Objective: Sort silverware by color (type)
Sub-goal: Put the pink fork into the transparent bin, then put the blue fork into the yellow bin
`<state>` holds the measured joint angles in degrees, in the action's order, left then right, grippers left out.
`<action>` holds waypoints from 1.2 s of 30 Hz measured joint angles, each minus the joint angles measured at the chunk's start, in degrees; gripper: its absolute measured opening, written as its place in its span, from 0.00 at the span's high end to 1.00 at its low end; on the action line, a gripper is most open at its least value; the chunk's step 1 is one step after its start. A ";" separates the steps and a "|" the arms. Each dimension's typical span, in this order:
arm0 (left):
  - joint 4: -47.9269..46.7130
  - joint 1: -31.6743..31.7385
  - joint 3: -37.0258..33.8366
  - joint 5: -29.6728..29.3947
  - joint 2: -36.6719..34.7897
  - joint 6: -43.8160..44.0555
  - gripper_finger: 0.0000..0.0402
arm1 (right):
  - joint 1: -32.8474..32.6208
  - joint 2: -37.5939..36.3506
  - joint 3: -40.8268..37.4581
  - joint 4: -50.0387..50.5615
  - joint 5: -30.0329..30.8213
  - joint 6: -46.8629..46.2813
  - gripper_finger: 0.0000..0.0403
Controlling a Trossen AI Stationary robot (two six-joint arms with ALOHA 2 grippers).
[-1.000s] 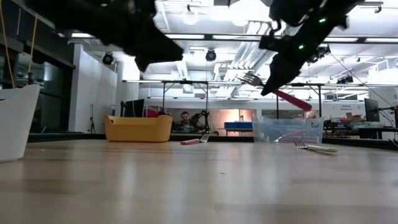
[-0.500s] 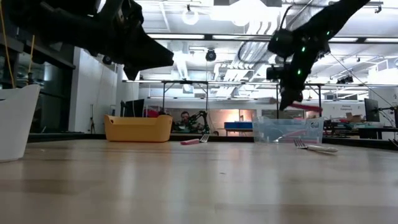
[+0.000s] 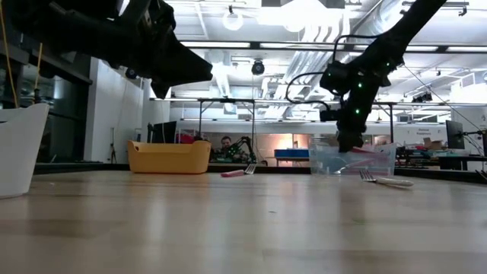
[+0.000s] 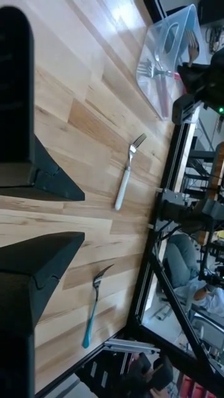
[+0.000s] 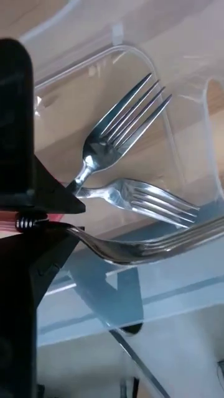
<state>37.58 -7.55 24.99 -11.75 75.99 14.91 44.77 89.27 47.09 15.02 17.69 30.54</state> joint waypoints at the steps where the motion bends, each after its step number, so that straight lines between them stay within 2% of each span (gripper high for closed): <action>1: -0.01 0.00 0.00 0.00 0.00 0.02 0.79 | 0.00 0.18 0.00 0.10 -0.02 -0.23 0.92; 4: -0.02 -0.02 0.00 0.23 0.00 0.03 0.79 | -0.02 0.42 0.00 0.18 0.70 -1.71 0.87; 11: -0.02 0.02 0.02 0.22 0.01 -0.02 0.79 | -0.70 0.36 2.45 2.70 11.07 -3.96 0.73; 14: -0.02 0.02 0.02 0.22 0.00 -0.30 0.79 | -1.67 0.31 5.69 9.02 10.04 -8.21 0.71; 17: -0.03 0.02 0.02 0.24 0.00 -1.21 0.79 | -3.44 0.22 8.50 14.25 7.39 -14.21 0.74; 20: -0.03 0.02 0.02 0.24 0.00 -1.55 0.79 | -6.81 0.10 9.03 15.50 5.69 -18.56 0.80; 22: -0.04 0.02 0.02 0.24 0.00 -1.55 0.79 | -9.56 -0.66 8.28 14.46 4.35 -20.77 0.87; 25: -0.04 0.02 0.02 0.24 0.02 -1.55 0.80 | -13.25 -2.99 5.84 10.96 -1.28 -25.71 0.97; 27: -0.07 0.02 0.02 0.24 0.02 -1.54 0.79 | -15.92 -5.65 3.28 7.24 -3.70 -29.05 0.99; 32: -0.04 0.02 0.02 0.24 0.00 -1.61 0.79 | -23.81 -13.18 -2.09 2.33 -1.66 -35.20 0.99; 36: -0.06 0.02 0.04 0.19 0.02 -2.05 0.79 | -29.88 -19.16 -3.85 3.24 0.89 -41.27 0.99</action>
<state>37.53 -7.53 25.04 -11.55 76.01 12.86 14.89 70.11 43.24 18.26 18.58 -10.72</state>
